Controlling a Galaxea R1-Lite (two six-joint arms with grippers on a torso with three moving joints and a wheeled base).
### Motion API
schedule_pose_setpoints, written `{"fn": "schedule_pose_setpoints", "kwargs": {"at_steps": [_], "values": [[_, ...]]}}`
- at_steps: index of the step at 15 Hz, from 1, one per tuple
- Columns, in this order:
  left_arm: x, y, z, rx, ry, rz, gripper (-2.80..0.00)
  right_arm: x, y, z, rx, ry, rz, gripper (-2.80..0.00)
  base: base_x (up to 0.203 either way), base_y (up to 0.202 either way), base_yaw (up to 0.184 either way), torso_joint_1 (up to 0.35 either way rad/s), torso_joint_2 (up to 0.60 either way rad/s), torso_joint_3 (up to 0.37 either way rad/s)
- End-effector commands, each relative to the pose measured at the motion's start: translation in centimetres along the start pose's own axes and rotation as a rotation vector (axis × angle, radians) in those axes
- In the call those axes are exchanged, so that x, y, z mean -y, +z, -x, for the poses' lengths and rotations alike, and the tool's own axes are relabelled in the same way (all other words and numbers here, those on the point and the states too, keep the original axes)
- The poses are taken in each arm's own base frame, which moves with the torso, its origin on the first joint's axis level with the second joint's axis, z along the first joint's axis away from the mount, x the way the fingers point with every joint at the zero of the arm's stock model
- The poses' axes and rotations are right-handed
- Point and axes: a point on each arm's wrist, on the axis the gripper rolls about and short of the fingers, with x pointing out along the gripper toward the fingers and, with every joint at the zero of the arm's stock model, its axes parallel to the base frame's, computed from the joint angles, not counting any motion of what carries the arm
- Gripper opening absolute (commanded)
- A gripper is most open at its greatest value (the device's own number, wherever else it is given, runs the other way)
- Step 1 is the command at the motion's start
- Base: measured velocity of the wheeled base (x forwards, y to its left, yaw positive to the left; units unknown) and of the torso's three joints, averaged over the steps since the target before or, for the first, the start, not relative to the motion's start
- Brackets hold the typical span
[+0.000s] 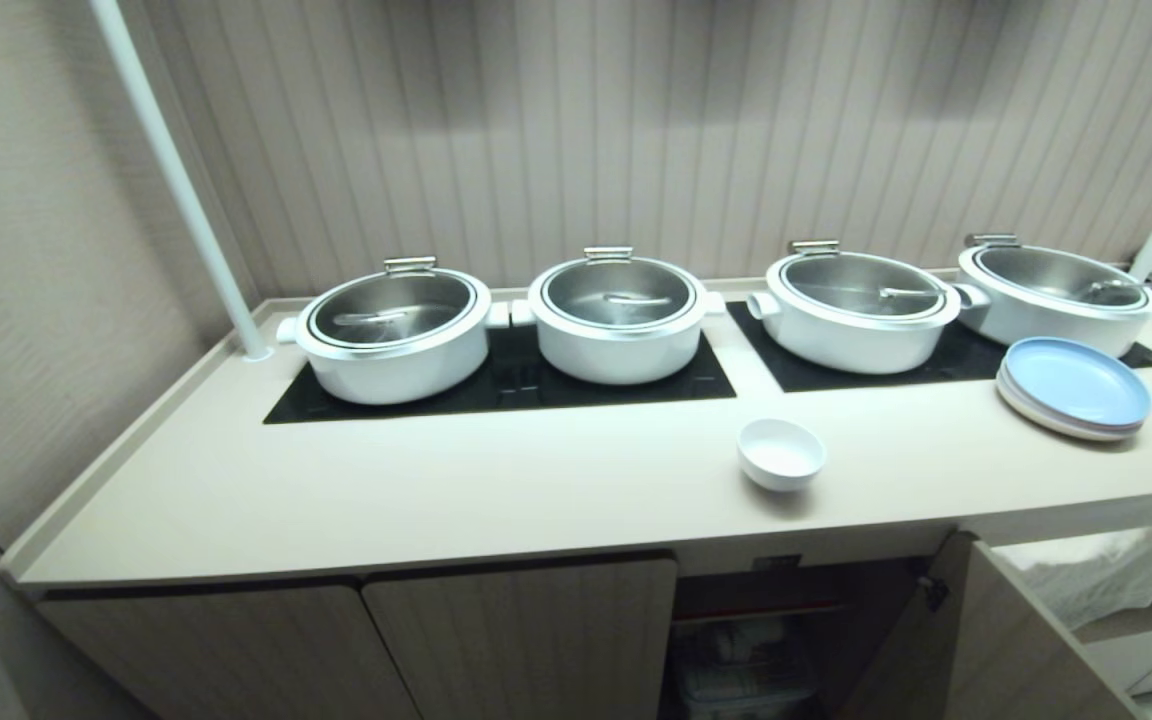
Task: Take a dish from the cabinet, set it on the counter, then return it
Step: Pick up the bowl from the table
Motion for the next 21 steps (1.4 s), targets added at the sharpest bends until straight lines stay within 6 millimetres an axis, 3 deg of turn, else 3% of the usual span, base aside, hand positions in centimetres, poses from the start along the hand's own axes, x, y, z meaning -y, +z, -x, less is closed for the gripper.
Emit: {"fn": "schedule_pose_setpoints", "kwargs": {"at_steps": [1, 11, 18, 21], "values": [[0.0, 0.0, 0.0, 0.0, 0.0, -0.001, -2.8, -0.1, 0.8, -1.2, -0.082, -0.002, 0.004, -2.8, 0.0, 0.0, 0.0, 0.0, 0.0, 0.0], [0.0, 0.0, 0.0, 0.0, 0.0, 0.0, -2.8, -0.6, 5.3, -7.6, -0.313, -0.01, -0.009, -2.8, 0.0, 0.0, 0.0, 0.0, 0.0, 0.0], [0.0, 0.0, 0.0, 0.0, 0.0, 0.0, -2.8, -2.3, 7.3, -15.9, -0.354, 0.064, 0.021, -2.8, 0.0, 0.0, 0.0, 0.0, 0.0, 0.0], [0.0, 0.0, 0.0, 0.0, 0.001, 0.0, -2.8, -3.6, 9.1, -20.4, -0.35, 0.093, 0.023, -2.8, 0.0, 0.0, 0.0, 0.0, 0.0, 0.0]]}}
